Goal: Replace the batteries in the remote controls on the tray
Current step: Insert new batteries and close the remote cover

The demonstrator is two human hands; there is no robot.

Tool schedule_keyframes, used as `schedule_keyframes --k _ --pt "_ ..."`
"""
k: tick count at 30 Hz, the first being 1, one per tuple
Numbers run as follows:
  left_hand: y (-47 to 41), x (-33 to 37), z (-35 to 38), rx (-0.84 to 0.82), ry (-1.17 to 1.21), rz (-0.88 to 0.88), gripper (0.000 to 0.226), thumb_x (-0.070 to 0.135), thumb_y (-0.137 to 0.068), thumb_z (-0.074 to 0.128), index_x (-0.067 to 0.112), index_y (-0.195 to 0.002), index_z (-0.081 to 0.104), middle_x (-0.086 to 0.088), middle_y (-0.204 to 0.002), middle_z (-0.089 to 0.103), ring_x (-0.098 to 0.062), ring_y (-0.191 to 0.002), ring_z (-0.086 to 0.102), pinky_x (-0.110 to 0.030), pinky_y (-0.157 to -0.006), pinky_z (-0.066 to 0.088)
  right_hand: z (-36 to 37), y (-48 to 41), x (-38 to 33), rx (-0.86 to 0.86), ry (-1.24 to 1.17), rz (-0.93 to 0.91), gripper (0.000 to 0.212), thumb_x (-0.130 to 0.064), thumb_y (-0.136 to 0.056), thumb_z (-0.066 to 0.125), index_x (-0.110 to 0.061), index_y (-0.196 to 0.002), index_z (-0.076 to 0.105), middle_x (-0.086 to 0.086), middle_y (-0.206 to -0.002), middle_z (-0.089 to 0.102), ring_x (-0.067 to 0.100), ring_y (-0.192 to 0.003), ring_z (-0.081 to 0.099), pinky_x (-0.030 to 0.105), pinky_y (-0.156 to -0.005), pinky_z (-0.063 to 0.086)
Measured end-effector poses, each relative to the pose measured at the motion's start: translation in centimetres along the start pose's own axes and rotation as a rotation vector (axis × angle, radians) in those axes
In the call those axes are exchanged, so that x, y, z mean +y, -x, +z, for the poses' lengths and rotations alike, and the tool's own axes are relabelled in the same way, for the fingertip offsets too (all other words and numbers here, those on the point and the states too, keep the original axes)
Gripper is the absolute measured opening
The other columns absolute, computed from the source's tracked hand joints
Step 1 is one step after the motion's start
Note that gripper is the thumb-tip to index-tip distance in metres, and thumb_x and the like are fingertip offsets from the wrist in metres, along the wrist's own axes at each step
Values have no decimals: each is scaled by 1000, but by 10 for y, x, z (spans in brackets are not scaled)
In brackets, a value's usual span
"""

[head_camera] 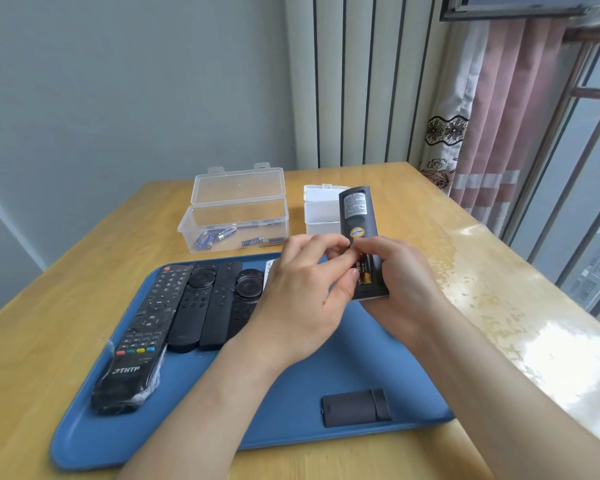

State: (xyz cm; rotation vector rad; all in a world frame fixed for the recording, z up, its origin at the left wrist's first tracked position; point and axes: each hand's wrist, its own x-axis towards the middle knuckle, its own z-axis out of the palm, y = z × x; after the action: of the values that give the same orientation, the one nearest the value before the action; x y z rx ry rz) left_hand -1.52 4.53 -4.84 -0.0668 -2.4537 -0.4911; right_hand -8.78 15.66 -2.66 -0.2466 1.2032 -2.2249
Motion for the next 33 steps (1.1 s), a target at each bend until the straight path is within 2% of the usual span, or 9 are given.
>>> schedule_keyframes --k 5,8,10,12,15,17,19,26,33 --pt "0 -6 1 -56 72 -69 46 47 -88 39 23 -110 71 15 -122 57 -13 -111 39 -27 -100 35 -5 -3 2 -78 19 35 19 6 -89 46 5 -103 59 18 -80 62 25 -71 62 35 -66 45" --pt "-5 -6 -9 -26 141 -158 28 40 -88 58 23 -103 74 16 -116 65 -7 -106 47 -18 -94 36 -6 -7 1 -159 83 18 25 9 -90 49 8 -113 57 19 -88 62 25 -77 63 30 -66 52" --pt "-7 -3 -19 15 281 -298 17 28 -85 70 25 -101 76 15 -102 72 -2 -91 58 -17 -85 43 -8 -8 -3 -204 153 -13 31 14 -82 55 13 -113 54 23 -94 62 28 -84 65 29 -73 57" --pt "-7 2 -31 -21 347 -304 10 20 -80 75 25 -89 76 12 -82 73 -2 -71 62 -16 -69 46 -10 -9 -4 -186 235 -36 43 12 -75 56 17 -118 50 26 -99 62 31 -88 66 31 -73 59" --pt "-3 23 -42 -446 251 -236 9 30 -74 79 25 -76 72 17 -66 66 2 -59 58 -14 -57 43 -11 -10 -1 -109 341 -83 34 17 -87 49 11 -121 49 22 -105 59 22 -81 71 30 -67 59" --pt "1 32 -37 -767 85 -160 28 47 -68 81 28 -86 70 16 -74 65 3 -67 58 -19 -63 49 -12 -10 0 -93 387 -115 31 17 -92 44 8 -121 48 20 -110 55 21 -83 71 31 -76 61" --pt "3 35 -30 -922 -30 -90 41 54 -66 81 29 -96 66 14 -85 62 -2 -77 56 -24 -71 50 -11 -10 1 -87 413 -127 32 17 -92 44 8 -123 47 19 -111 53 21 -83 70 33 -83 60" --pt "4 24 -21 -900 75 -99 31 32 -81 73 37 -110 67 11 -81 64 -3 -74 57 -30 -74 52 -6 -7 2 -28 283 -47 30 14 -90 45 10 -119 51 23 -106 56 30 -82 69 37 -77 61" --pt "4 19 -25 -837 26 -132 21 36 -76 77 30 -94 68 12 -82 62 1 -70 54 -22 -70 49 -8 -4 -5 -26 1 32 25 1 -94 46 11 -116 55 27 -99 64 33 -75 69 37 -66 60"
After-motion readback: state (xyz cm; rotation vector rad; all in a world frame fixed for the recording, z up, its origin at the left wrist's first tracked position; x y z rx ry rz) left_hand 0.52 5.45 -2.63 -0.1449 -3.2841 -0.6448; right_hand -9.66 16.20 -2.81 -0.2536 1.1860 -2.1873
